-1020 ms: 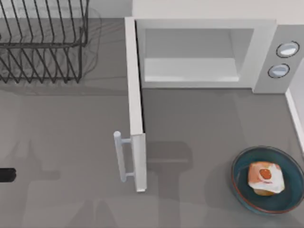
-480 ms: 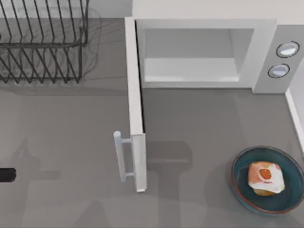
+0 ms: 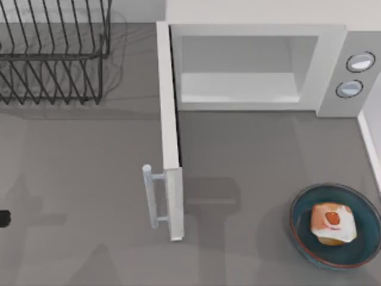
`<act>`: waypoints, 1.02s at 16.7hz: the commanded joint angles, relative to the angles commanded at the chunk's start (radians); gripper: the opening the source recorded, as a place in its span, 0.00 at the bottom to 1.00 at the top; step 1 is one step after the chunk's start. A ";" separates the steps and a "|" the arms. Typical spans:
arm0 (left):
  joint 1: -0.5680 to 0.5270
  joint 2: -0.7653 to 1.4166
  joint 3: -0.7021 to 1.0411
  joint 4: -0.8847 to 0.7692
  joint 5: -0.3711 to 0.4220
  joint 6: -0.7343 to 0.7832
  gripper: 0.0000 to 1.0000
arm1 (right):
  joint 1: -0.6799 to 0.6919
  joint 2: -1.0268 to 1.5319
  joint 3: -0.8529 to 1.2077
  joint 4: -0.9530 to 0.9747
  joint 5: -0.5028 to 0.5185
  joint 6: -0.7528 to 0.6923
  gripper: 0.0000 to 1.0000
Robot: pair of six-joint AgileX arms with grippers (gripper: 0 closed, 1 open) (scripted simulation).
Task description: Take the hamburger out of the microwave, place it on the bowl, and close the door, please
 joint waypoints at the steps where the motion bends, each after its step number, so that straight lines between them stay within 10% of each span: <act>1: 0.026 0.013 -0.009 0.022 0.026 0.000 0.00 | 0.000 0.000 0.000 0.000 0.000 0.000 1.00; 17: 0.041 -0.160 0.029 -0.175 0.038 -0.002 0.00 | 0.000 0.000 0.000 0.000 0.000 0.000 1.00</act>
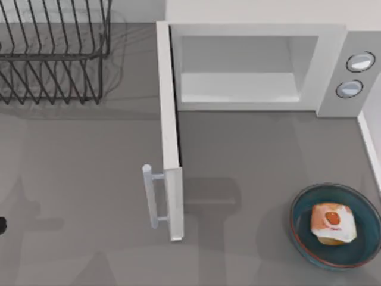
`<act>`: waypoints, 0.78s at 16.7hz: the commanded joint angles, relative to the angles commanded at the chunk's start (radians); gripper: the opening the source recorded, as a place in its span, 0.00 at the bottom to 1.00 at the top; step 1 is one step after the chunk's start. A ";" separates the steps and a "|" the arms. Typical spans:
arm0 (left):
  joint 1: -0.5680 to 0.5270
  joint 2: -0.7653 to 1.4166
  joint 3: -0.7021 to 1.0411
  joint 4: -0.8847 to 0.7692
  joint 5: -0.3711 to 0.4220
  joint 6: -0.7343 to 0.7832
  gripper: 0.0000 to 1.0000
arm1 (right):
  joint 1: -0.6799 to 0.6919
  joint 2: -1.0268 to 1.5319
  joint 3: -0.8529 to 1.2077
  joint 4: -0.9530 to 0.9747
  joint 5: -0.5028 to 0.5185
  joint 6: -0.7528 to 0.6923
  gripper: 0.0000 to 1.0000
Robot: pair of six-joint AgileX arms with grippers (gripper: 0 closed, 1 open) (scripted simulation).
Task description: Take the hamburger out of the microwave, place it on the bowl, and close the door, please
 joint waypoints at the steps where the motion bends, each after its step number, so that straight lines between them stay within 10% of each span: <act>1: 0.000 0.000 0.000 0.000 0.000 0.000 0.00 | 0.000 0.000 0.000 0.000 0.000 0.000 1.00; 13: 0.022 0.177 -0.045 0.219 0.020 0.003 0.00 | 0.000 0.000 0.000 0.000 0.000 0.000 1.00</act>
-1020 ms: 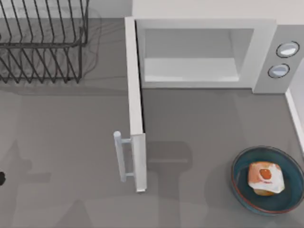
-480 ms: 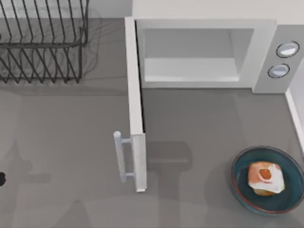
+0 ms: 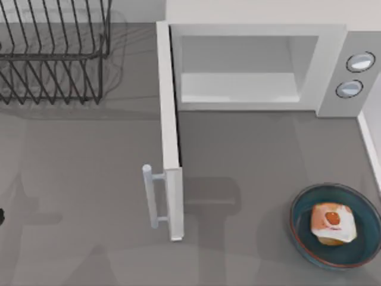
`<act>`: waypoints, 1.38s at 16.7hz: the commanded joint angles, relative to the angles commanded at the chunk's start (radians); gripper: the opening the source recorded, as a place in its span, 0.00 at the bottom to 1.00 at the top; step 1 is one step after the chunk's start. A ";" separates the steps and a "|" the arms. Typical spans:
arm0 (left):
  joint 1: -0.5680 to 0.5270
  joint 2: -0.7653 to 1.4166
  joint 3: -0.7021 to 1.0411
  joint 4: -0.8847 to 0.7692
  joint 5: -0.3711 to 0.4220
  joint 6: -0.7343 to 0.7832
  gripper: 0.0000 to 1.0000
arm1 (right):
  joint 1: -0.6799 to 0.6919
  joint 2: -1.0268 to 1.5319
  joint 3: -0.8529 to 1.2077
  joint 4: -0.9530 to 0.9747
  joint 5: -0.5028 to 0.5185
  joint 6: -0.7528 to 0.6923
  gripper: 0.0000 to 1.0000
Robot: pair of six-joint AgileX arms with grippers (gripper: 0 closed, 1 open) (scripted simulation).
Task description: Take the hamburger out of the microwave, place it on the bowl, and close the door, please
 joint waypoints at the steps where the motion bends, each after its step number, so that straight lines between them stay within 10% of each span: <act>1: 0.000 0.000 0.000 0.000 0.000 0.000 0.00 | 0.000 0.000 0.000 0.000 0.000 0.000 1.00; 7: -0.106 0.129 0.140 -0.100 -0.081 -0.065 0.00 | 0.000 0.000 0.000 0.000 0.000 0.000 1.00; 23: -0.893 1.008 0.884 -0.773 -0.668 -0.472 0.00 | 0.000 0.000 0.000 0.000 0.000 0.000 1.00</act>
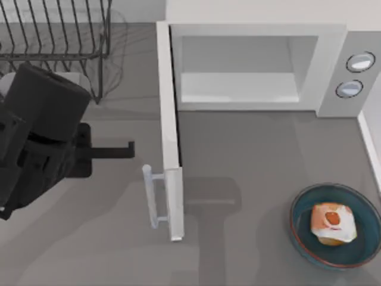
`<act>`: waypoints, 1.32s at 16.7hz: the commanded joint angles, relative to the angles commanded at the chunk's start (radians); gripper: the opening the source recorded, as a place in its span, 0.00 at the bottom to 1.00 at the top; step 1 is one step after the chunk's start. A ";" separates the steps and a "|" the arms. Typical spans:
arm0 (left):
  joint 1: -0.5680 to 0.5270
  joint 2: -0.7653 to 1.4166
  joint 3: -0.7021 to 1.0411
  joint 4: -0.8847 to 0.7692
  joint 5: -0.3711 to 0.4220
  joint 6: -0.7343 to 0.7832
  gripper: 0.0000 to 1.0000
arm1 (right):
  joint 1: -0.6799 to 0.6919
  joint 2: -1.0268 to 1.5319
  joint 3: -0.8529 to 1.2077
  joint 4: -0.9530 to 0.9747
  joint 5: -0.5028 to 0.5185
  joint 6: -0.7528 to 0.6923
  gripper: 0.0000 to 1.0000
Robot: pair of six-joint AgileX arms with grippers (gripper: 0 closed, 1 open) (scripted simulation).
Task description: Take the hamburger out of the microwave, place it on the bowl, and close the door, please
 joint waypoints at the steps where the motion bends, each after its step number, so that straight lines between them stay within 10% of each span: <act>1: 0.000 0.000 0.000 0.000 0.000 0.000 0.00 | 0.000 0.000 0.000 0.000 0.000 0.000 1.00; 22: 0.001 0.151 -0.325 0.481 0.001 0.004 0.00 | 0.000 0.000 0.000 0.000 0.000 0.000 1.00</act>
